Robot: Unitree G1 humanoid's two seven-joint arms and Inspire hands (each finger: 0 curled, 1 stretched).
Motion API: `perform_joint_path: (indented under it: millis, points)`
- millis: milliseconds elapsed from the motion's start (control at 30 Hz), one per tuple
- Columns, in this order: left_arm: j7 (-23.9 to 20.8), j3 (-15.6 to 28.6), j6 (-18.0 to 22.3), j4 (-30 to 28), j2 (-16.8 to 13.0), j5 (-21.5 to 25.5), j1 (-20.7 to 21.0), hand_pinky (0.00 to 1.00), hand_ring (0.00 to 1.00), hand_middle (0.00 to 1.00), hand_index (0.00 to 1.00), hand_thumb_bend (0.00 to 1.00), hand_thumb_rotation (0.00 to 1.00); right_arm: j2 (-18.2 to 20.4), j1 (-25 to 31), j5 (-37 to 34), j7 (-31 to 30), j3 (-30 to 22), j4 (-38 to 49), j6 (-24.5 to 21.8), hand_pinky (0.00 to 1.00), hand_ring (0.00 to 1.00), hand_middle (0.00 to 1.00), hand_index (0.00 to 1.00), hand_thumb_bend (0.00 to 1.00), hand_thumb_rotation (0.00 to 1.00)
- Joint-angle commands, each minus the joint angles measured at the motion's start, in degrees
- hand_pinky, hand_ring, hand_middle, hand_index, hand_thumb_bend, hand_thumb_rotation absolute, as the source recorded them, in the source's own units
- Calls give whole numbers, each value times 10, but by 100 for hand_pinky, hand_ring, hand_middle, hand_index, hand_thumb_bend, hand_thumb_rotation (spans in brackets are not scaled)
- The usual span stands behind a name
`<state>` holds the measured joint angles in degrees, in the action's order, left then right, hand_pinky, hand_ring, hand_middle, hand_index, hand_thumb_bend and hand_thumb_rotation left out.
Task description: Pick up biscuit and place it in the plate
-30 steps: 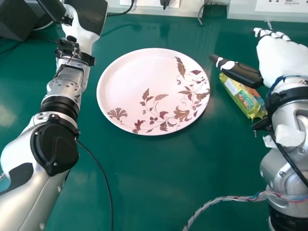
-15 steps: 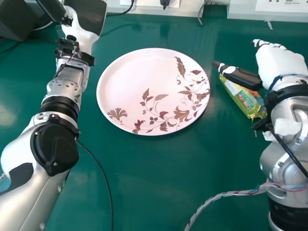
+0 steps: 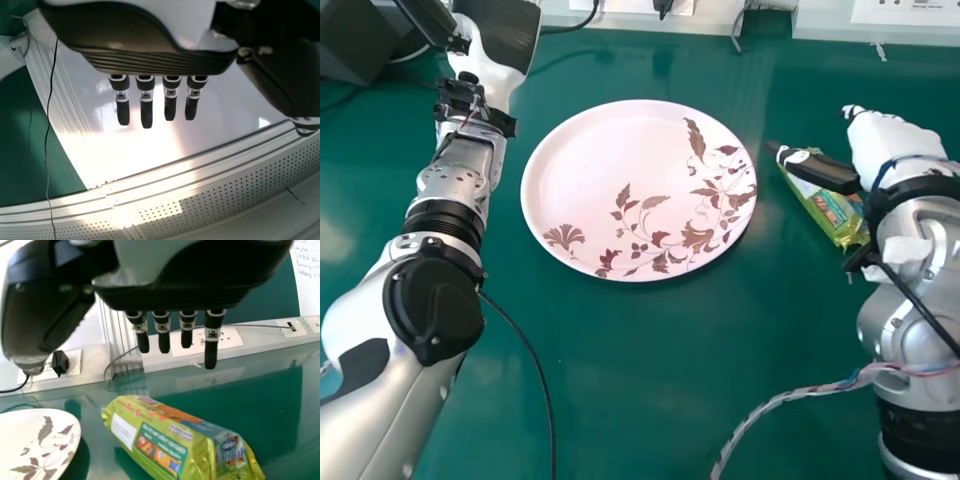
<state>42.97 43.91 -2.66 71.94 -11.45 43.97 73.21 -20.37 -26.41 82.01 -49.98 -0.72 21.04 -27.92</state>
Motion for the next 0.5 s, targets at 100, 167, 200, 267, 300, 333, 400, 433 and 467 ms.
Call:
perform_joint_path:
  millis: [100, 167, 200, 267, 300, 333, 400, 433, 467]
  points:
    - [-4, 1, 6, -6, -2, 2, -1, 89, 90, 97, 96, 100, 40, -18, -9, -5, -27, 11, -15, -2, 74, 93, 100, 100, 94, 72]
    - [-4, 0, 7, -6, -2, 1, -1, 90, 90, 98, 96, 100, 42, -26, -13, -3, -40, 14, -21, -2, 74, 94, 100, 100, 95, 72]
    - [-6, 0, 7, -5, -2, 1, -1, 90, 90, 98, 96, 100, 42, -30, -13, -3, -42, 16, -24, -1, 74, 94, 100, 100, 96, 72]
    - [-4, 0, 7, -5, -2, 1, -1, 89, 90, 97, 95, 100, 42, -39, -13, -8, -39, 19, -30, 3, 73, 93, 100, 100, 97, 71]
    - [-3, 0, 7, -5, -2, 1, -1, 89, 90, 97, 95, 100, 41, -42, -13, -9, -38, 20, -33, 5, 73, 93, 100, 100, 97, 71]
    - [0, 0, 7, -4, -2, 1, -1, 89, 90, 97, 95, 100, 40, -47, -13, -12, -36, 21, -36, 8, 72, 92, 100, 100, 97, 70]
    - [-5, 0, 8, -6, -1, 1, -1, 89, 89, 96, 94, 100, 39, -56, -11, -17, -34, 24, -40, 13, 73, 93, 100, 100, 96, 71]
    - [-5, -1, 9, -7, 0, 0, -1, 89, 89, 96, 93, 100, 38, -59, -10, -18, -35, 26, -41, 15, 73, 93, 100, 100, 96, 71]
    - [-4, -2, 10, -8, 1, 0, -2, 89, 89, 96, 93, 100, 38, -62, -9, -19, -36, 27, -42, 15, 73, 93, 100, 100, 96, 71]
